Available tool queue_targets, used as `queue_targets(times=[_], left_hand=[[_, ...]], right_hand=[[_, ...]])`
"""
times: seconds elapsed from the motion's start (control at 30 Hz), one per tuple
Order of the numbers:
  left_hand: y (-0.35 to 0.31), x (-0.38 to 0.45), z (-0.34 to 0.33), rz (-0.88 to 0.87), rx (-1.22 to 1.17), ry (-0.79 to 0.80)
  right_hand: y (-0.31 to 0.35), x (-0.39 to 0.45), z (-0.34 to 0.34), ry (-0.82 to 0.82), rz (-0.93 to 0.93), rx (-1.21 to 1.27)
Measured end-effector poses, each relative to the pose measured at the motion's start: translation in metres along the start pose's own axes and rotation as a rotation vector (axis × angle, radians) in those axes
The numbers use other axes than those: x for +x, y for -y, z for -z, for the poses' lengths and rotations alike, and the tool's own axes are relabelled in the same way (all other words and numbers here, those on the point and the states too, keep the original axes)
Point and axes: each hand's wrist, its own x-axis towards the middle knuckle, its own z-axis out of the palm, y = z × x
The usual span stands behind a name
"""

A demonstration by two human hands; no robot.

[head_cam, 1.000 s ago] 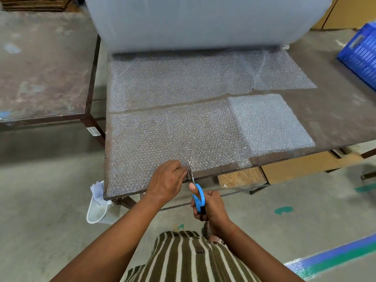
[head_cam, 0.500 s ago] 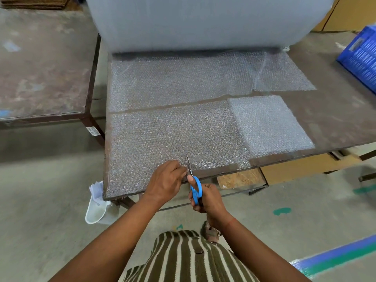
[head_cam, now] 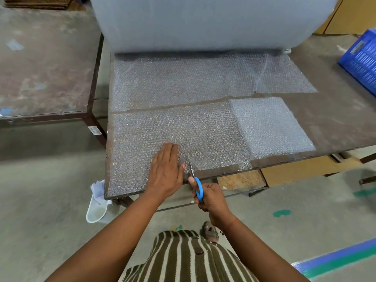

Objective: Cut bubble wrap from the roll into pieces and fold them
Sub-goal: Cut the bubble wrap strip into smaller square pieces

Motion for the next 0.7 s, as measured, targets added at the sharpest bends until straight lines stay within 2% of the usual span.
queue_targets(times=[0.17,0.7], left_hand=[[0.005,0.003,-0.007,0.039,0.187,0.162],[0.003,0.004,-0.006,0.036,0.293,0.225]], right_hand=[[0.001,0.001,0.003,-0.004,-0.008,-0.013],[0.023,0.025,-0.007,-0.032,-0.049,-0.038]])
